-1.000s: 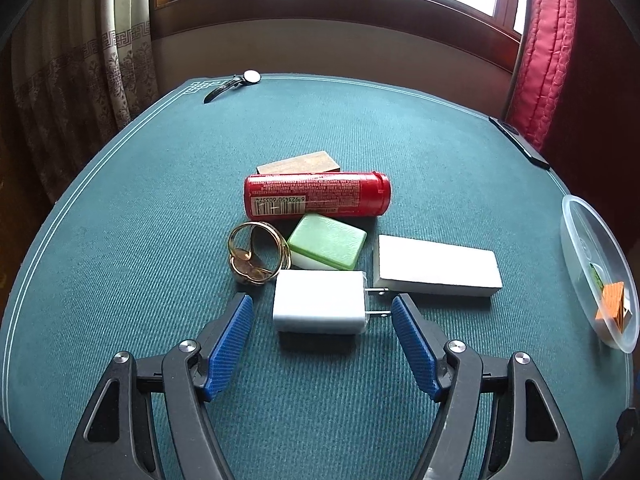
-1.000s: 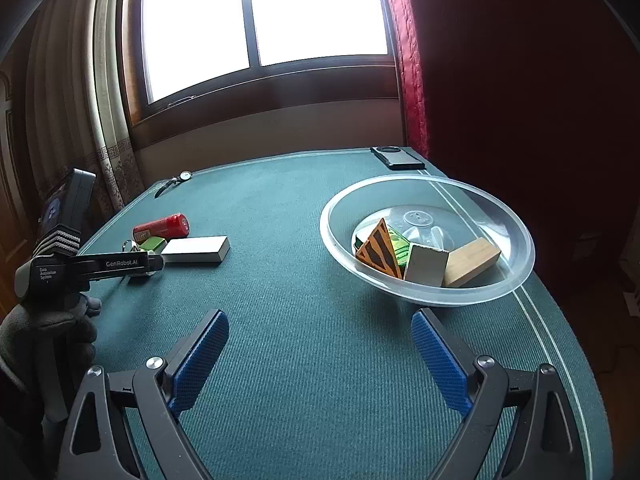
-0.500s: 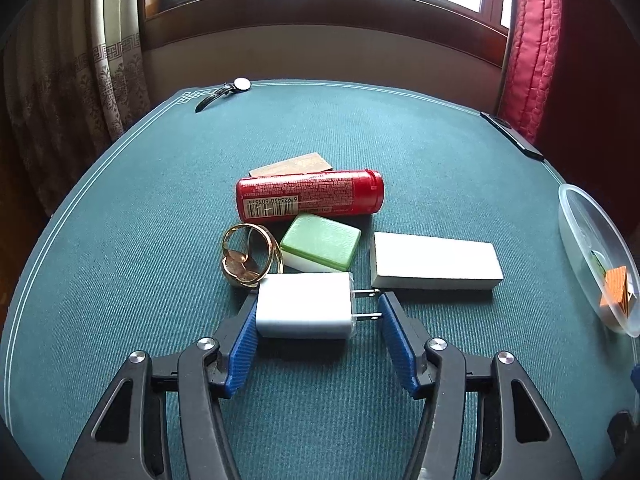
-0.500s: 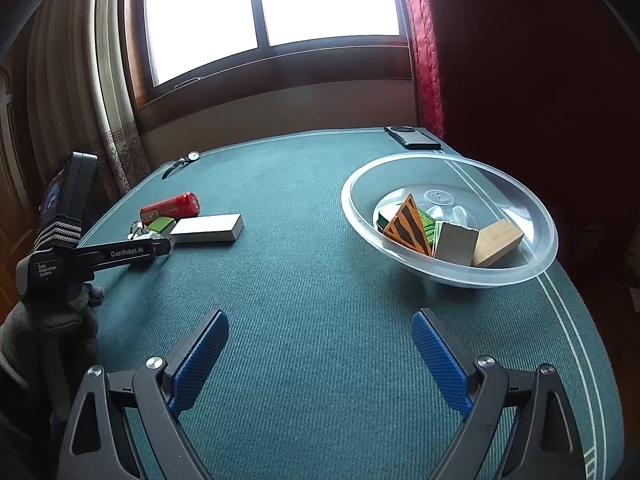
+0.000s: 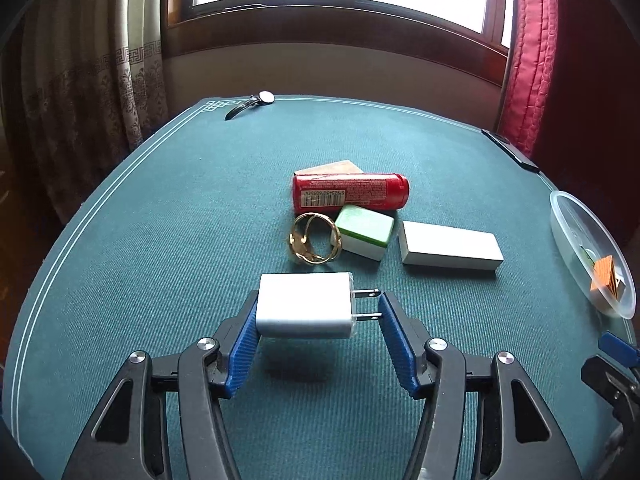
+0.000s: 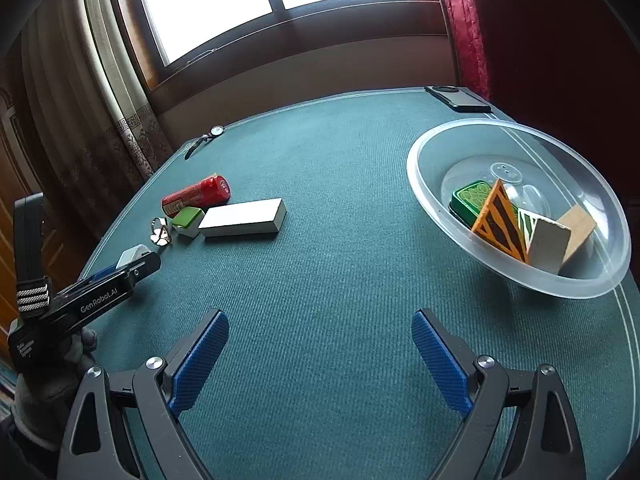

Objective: Organize rigid objects
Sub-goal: 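Grasp the white charger plug with the left gripper and lift it, then grasp the long white block with the right gripper while the left gripper holds the charger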

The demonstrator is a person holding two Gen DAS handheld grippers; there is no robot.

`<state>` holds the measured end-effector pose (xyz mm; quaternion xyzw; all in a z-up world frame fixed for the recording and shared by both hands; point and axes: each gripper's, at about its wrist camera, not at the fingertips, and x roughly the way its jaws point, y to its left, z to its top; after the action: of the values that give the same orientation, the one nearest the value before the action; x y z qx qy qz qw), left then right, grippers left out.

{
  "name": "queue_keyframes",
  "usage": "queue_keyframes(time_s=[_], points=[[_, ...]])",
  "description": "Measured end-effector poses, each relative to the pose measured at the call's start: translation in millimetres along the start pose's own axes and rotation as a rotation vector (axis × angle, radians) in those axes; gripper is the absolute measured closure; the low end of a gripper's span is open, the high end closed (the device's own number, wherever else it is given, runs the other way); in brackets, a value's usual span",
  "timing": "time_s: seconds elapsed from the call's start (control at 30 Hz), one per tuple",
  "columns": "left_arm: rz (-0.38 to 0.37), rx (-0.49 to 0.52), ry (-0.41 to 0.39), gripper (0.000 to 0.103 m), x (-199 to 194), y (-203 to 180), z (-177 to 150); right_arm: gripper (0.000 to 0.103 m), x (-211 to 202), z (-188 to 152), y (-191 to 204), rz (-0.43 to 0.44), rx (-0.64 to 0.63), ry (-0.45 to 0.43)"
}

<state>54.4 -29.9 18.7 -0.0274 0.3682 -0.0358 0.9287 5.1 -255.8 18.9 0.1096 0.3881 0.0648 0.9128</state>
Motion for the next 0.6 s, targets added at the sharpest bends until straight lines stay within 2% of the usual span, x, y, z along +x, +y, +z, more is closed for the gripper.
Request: queue_keyframes(time_s=[0.4,0.6], points=[[-0.017,-0.069,-0.026,0.044,-8,28,-4,0.005,47,31,39,0.027,-0.022,0.076],[-0.028,-0.101,-0.035,0.044,-10,34,-5,0.004,64,46,55,0.013,-0.043,0.076]])
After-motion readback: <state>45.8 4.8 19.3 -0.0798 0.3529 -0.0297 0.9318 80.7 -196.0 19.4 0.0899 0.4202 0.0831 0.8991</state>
